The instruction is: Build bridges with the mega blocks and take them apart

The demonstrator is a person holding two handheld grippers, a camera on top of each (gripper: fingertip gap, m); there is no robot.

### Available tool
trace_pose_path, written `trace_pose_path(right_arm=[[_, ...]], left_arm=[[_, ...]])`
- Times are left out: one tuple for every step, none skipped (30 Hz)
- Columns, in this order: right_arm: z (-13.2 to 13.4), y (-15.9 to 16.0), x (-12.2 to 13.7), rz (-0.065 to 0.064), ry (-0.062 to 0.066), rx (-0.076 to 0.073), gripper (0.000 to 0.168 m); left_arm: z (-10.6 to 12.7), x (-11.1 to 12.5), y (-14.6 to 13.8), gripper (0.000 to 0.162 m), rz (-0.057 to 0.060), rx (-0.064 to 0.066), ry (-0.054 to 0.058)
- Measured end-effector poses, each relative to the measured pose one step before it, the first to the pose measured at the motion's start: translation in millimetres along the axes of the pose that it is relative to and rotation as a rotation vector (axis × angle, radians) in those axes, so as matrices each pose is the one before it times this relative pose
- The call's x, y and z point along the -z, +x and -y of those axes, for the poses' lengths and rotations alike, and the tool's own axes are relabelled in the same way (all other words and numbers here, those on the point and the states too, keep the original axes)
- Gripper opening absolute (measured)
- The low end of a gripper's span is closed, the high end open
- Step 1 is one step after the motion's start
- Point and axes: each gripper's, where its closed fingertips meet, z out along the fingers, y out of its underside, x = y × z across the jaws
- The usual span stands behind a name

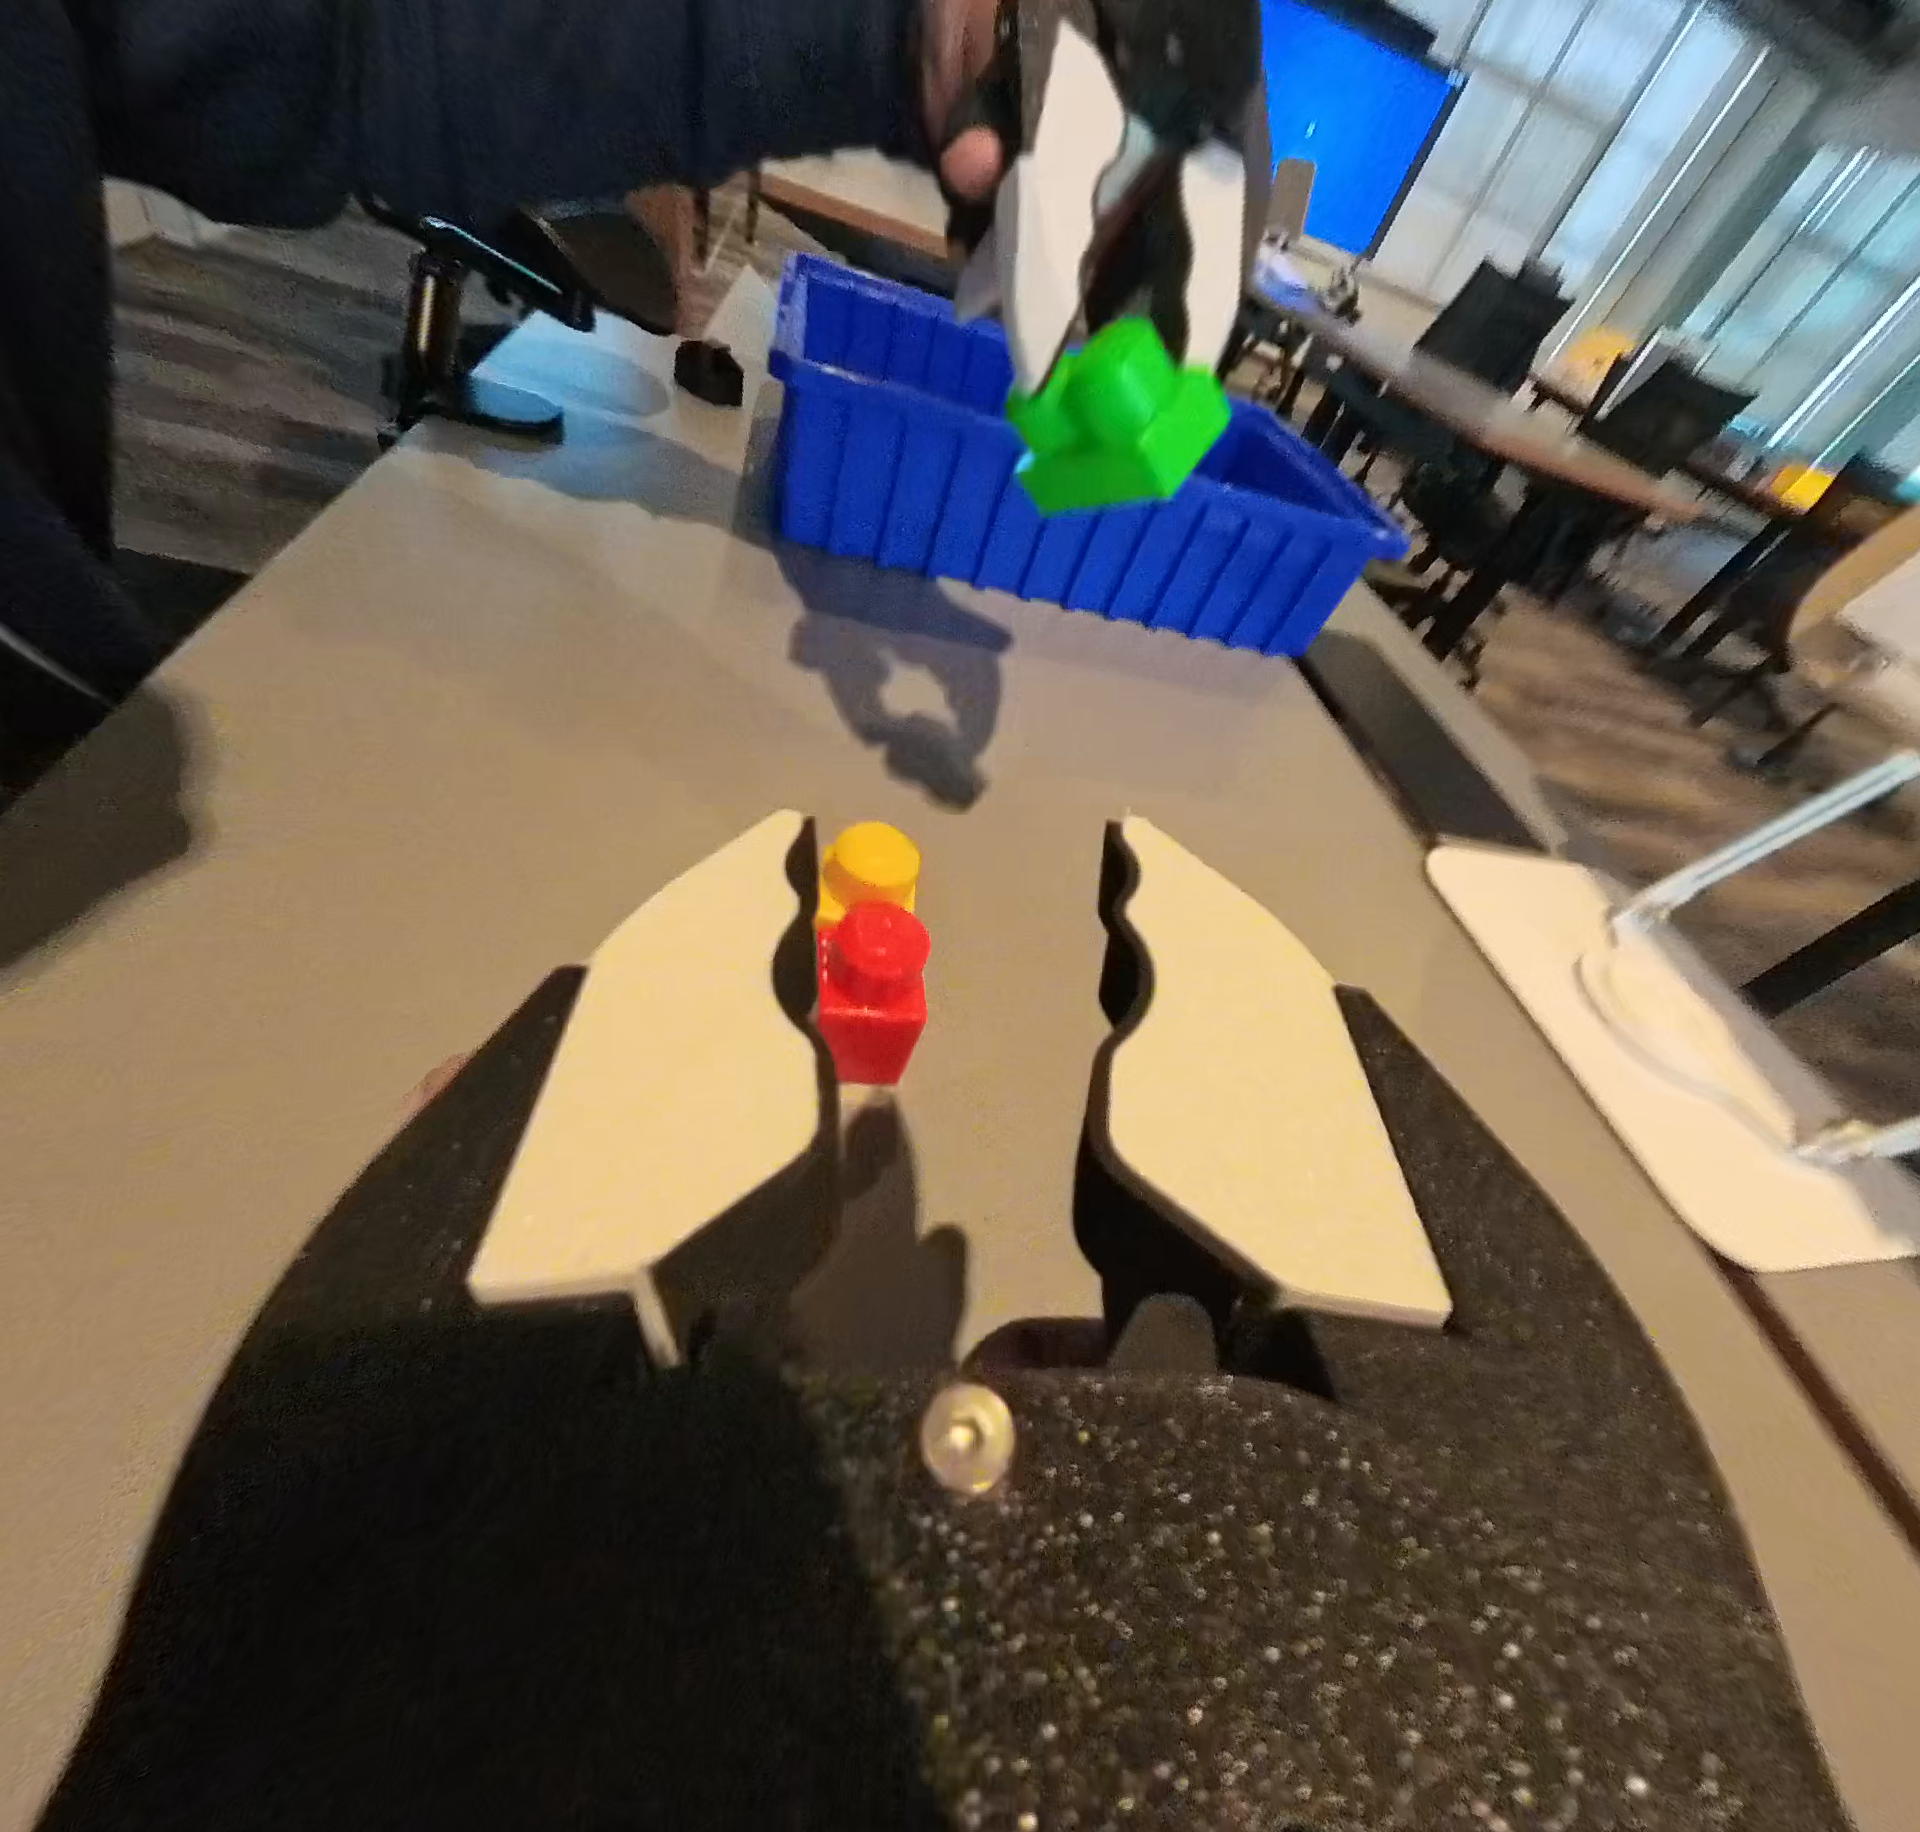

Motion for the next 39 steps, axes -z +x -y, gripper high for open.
trace_pose_path(right_arm=[[5.69, -3.17, -0.61, -0.0056, 0.0034, 0.0292, 0.053], [4.19, -2.89, -1.4, -0.0055, -0.0042, 0.0239, 0.053], [2.91, -2.26, -1.65, -0.0078, -0.0094, 0.0223, 0.053], [2.32, -2.39, -1.3, -0.0054, -0.0079, 0.022, 0.054], [2.04, -2.32, -0.76, -0.0027, -0.0041, 0.0179, 0.054], [1.88, -1.5, -0.37, -0.0037, -0.0003, 0.0121, 0.054], [1.56, -0.86, -0.02, -0.0032, 0.0037, 0.0064, 0.054], [0.86, -0.48, 0.12, -0.0017, 0.0034, 0.0016, 0.054], [0.09, -0.59, 0.03, 0.0003, 0.0024, 0.0002, 0.054], [-0.85, -1.22, -0.49, 0.0046, -0.0004, 0.001, 0.054], [-1.69, -2.06, -0.87, 0.0096, -0.0047, 0.0026, 0.053], [-2.38, -2.69, -1.38, 0.0112, -0.0091, 0.0043, 0.053], [-2.65, -2.62, -1.63, 0.0084, -0.0127, 0.0078, 0.052], [-2.17, -2.6, -1.7, 0.0062, -0.0113, 0.0116, 0.051], [-1.27, -2.97, -1.55, 0.0073, -0.0069, 0.0133, 0.048], [-0.74, -3.09, -1.37, 0.0086, -0.0044, 0.0115, 0.043], [-0.5, -2.18, -1.46, 0.0037, -0.0035, 0.0081, 0.039], [-1.3, -1.1, -1.43, -0.0001, -0.0081, 0.0047, 0.037], [-1.99, -0.77, -1.4, 0.0009, -0.01, -0.0015, 0.036], [-2.26, 0.32, -1.23, -0.0017, -0.0096, -0.0104, 0.036], [-1.91, 1.23, -1.08, -0.0047, -0.0063, -0.0181, 0.036], [-0.57, 1.19, -0.7, -0.0036, 0.0039, -0.0235, 0.036], [0.48, 1.79, -0.3, -0.0025, 0.0121, -0.0342, 0.036], [0.1, 2.01, -0.33, 0.0019, 0.0096, -0.0442, 0.036], [-0.14, 2.38, 0.01, 0.0029, 0.0107, -0.0489, 0.036], [0.46, 2.73, 0.24, 0.0007, 0.0178, -0.0499, 0.036], [1.0, 2.4, 0.31, 0.004, 0.0225, -0.0521, 0.036], [1.09, 2.02, -0.01, 0.0075, 0.0227, -0.0517, 0.036], [1.17, 1.89, -0.4, 0.0063, 0.0229, -0.0465, 0.036], [1.02, 1.74, -0.69, 0.0053, 0.0207, -0.0419, 0.036], [0.89, 1.37, -1.25, 0.0071, 0.0174, -0.0405, 0.036], [0.48, 0.88, -1.59, 0.0074, 0.0152, -0.0353, 0.036], [-0.08, 0.31, -1.92, 0.0076, 0.0109, -0.0279, 0.036], [-0.99, 0.21, -2.32, 0.0064, 0.0037, -0.0199, 0.036], [-1.93, 0.11, -2.61, 0.0034, -0.003, -0.0104, 0.036], [-2.26, 0.04, -2.56, 0.0014, -0.0069, -0.0017, 0.036], [-2.14, -0.12, -2.49, 0.0, -0.009, 0.0034, 0.036], [-2.08, 0.2, -2.26, -0.0018, -0.0118, 0.0065, 0.036], [-2.46, 1.78, -1.94, -0.0115, -0.0167, 0.0098, 0.036]], left_arm=[[7.98, -16.55, 14.86, 0.044, -0.0718, -0.025, -0.0197], [8.14, -14.7, 11.21, 0.044, -0.0609, -0.0216, -0.0165], [8.58, -12.75, 8.5, 0.044, -0.0519, -0.0141, -0.0104], [8.08, -10.85, 6.65, 0.044, -0.0447, -0.0111, -0.009], [6.35, -9.53, 5.05, 0.044, -0.0362, -0.0103, -0.014], [3.89, -8.55, 3.31, 0.044, -0.0258, -0.0117, -0.0235], [2.59, -7.84, 2.4, 0.044, -0.0197, -0.0115, -0.024], [1.44, -7.13, 2.04, 0.044, -0.0188, -0.0085, -0.0248], [1.7, -6.52, 2.39, 0.044, -0.0211, -0.0055, -0.0171], [1.07, -6.07, 2.31, 0.044, -0.0205, -0.0038, -0.0159], [0.9, -5.64, 2.7, 0.044, -0.022, -0.0043, -0.0141], [0.4, -5.13, 2.04, 0.044, -0.0179, -0.0004, -0.0132], [-0.27, -4.55, 1.06, 0.044, -0.0113, -0.0035, -0.0155], [0.11, -3.68, 1.07, 0.044, -0.0121, -0.0017, -0.0092], [0.39, -2.88, 1.03, 0.044, -0.0137, 0.0025, -0.0037], [1.15, -2.13, 0.47, 0.044, -0.0104, 0.0037, 0.0055], [0.0, -1.65, -0.48, 0.044, -0.0052, 0.0064, 0.0021], [-1.39, -1.22, -0.65, 0.044, -0.0016, 0.0009, -0.0017], [-1.64, -0.87, -1.16, 0.044, 0.003, 0.0023, 0.0036], [-0.78, 0.03, -1.38, 0.044, 0.0041, 0.0107, 0.0147], [-0.16, 1.18, -1.18, 0.044, 0.0029, 0.0139, 0.0255], [0.55, 2.39, -1.32, 0.044, 0.0091, 0.0075, 0.0343], [1.15, 4.04, -1.11, 0.042, 0.0179, -0.0085, 0.0421], [1.29, 5.49, -0.78, 0.04, 0.027, -0.0186, 0.0451], [1.39, 6.84, -2.31, 0.041, 0.0477, -0.0259, 0.0475], [1.82, 7.79, -3.24, 0.042, 0.0613, -0.0327, 0.0549], [2.58, 7.88, -2.16, 0.044, 0.0579, -0.0334, 0.0664], [2.51, 7.15, -1.4, 0.045, 0.0541, -0.0258, 0.0739], [0.65, 5.56, -2.13, 0.045, 0.0561, -0.0198, 0.0664], [-0.85, 3.92, -2.14, 0.046, 0.0546, -0.0238, 0.0598], [-1.45, 2.36, -2.14, 0.048, 0.0544, -0.0276, 0.0594], [-2.55, 0.64, 0.37, 0.049, 0.0358, -0.0268, 0.0498], [-3.43, -0.86, 2.79, 0.05, 0.0141, -0.0149, 0.0381], [-4.09, -1.99, 3.11, 0.051, 0.003, -0.0008, 0.0238], [-3.79, -2.28, 1.24, 0.051, 0.0069, 0.0031, 0.0138], [-3.73, -2.16, -0.48, 0.051, 0.011, -0.0001, 0.0066], [-4.18, -1.96, -1.24, 0.049, 0.0095, -0.006, -0.0051], [-4.77, -1.88, -2.21, 0.045, 0.0117, -0.014, -0.0161], [-4.59, -1.74, -0.52, 0.041, -0.0022, -0.0173, -0.0202]])
